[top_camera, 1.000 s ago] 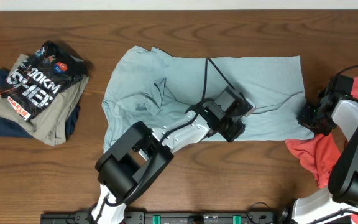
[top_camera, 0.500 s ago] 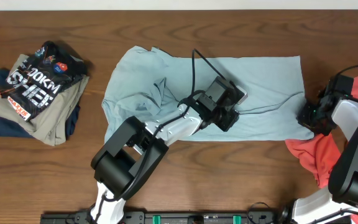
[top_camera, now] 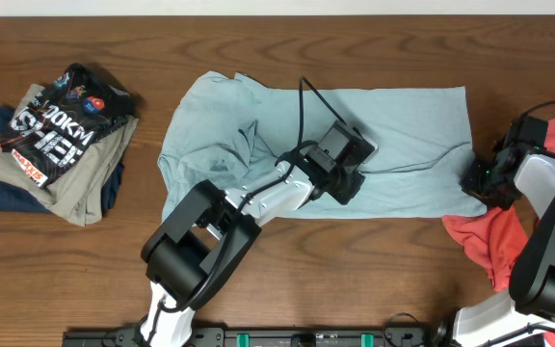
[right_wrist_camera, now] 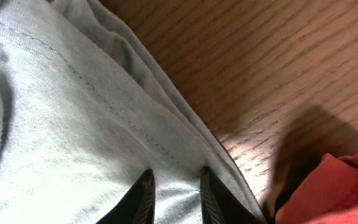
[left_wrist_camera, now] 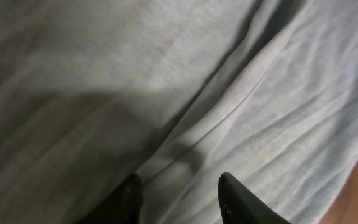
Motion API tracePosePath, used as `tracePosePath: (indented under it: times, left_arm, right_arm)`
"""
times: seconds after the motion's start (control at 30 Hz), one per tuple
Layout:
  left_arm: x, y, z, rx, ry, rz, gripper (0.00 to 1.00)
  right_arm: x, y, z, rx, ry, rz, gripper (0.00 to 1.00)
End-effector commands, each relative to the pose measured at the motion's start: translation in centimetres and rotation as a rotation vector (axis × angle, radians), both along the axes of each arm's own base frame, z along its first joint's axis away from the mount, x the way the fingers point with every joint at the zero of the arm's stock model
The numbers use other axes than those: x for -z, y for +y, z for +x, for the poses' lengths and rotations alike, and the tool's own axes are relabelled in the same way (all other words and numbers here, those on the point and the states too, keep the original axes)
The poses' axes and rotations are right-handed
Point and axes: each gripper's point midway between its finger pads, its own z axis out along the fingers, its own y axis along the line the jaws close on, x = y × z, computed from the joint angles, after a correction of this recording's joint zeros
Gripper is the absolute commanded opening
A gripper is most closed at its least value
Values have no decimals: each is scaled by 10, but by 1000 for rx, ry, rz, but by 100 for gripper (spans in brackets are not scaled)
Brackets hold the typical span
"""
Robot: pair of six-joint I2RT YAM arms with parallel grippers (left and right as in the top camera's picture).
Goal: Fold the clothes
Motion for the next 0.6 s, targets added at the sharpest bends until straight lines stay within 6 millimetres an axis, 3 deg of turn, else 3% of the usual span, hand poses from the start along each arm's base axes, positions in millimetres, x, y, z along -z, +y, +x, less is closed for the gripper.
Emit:
tracePosePath:
  times: [0.0, 0.17, 0.4, 0.57]
  left_arm:
    - [4, 4, -1, 29, -35, 54, 36]
    - [7, 3, -16, 55, -7, 82, 31]
    - [-27, -4, -14, 57, -59, 29, 29]
    - [-25, -17, -34, 113, -40, 27, 29]
  right_arm:
    - [34, 4, -37, 26, 140, 27, 24]
    - [34, 4, -36, 26, 137, 26, 25]
    - [34, 4, -36, 26, 137, 26, 25]
    - [34, 4, -36, 26, 137, 26, 25]
